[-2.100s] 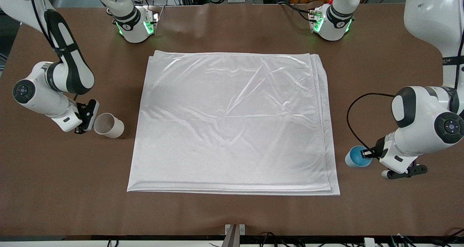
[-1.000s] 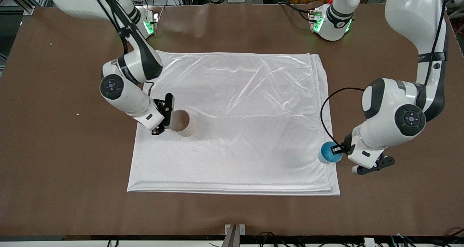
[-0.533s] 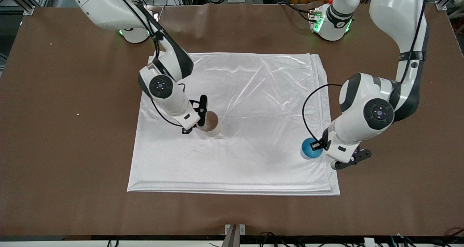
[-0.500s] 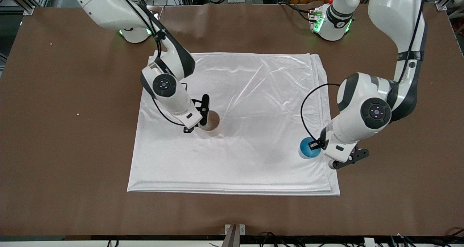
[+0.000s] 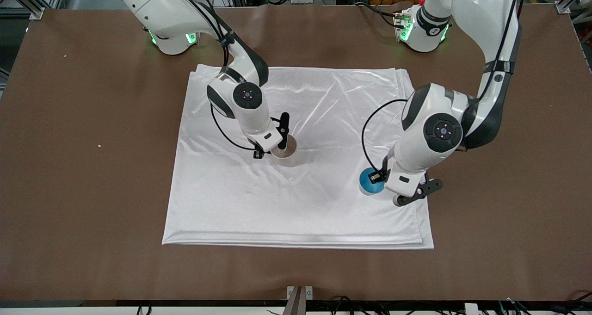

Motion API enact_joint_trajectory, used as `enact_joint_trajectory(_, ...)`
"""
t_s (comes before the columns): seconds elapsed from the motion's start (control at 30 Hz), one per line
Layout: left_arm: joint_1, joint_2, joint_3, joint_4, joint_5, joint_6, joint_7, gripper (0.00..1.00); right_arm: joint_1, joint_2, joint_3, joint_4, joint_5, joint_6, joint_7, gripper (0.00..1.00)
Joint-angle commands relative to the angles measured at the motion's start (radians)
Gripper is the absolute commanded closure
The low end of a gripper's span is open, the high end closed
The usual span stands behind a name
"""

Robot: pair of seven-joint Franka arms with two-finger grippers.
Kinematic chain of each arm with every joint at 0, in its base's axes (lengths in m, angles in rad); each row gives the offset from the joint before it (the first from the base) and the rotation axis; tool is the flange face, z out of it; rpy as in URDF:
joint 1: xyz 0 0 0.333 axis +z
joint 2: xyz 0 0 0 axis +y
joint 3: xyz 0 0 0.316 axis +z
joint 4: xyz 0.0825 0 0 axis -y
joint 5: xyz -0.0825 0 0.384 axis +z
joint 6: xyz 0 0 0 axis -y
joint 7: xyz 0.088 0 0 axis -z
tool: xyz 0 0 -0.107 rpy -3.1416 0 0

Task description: Place blue cup into white mug on cloth

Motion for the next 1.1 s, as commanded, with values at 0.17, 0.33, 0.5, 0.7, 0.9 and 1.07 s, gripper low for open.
enact_joint_trajectory(0.17, -0.057, -0.006, 0.0, 0.004, -0.02, -0.012, -0.076, 1.0, 0.028, 0.043, -0.011, 0.039, -0.057, -0.014, 0.052, 0.98)
enact_joint_trajectory(0.33, -0.072, -0.011, -0.003, 0.005, -0.021, -0.012, -0.092, 1.0, 0.027, 0.042, -0.01, 0.039, -0.058, -0.014, 0.05, 0.63)
enact_joint_trajectory(0.5, -0.107, -0.012, -0.013, 0.005, -0.023, -0.012, -0.103, 1.0, 0.018, 0.028, -0.007, 0.041, -0.054, -0.016, 0.053, 0.47)
enact_joint_trajectory(0.7, -0.166, 0.0, -0.025, 0.023, -0.024, -0.009, -0.109, 1.0, -0.004, -0.041, -0.005, 0.04, -0.043, -0.077, 0.064, 0.35)
enact_joint_trajectory(0.9, -0.207, 0.018, -0.025, 0.031, -0.024, 0.001, -0.122, 1.0, -0.047, -0.156, -0.004, 0.036, -0.04, -0.19, 0.093, 0.29)
enact_joint_trajectory(1.07, -0.23, 0.03, -0.025, 0.033, -0.024, 0.01, -0.119, 1.0, -0.082, -0.244, -0.002, 0.034, -0.026, -0.261, 0.093, 0.29)
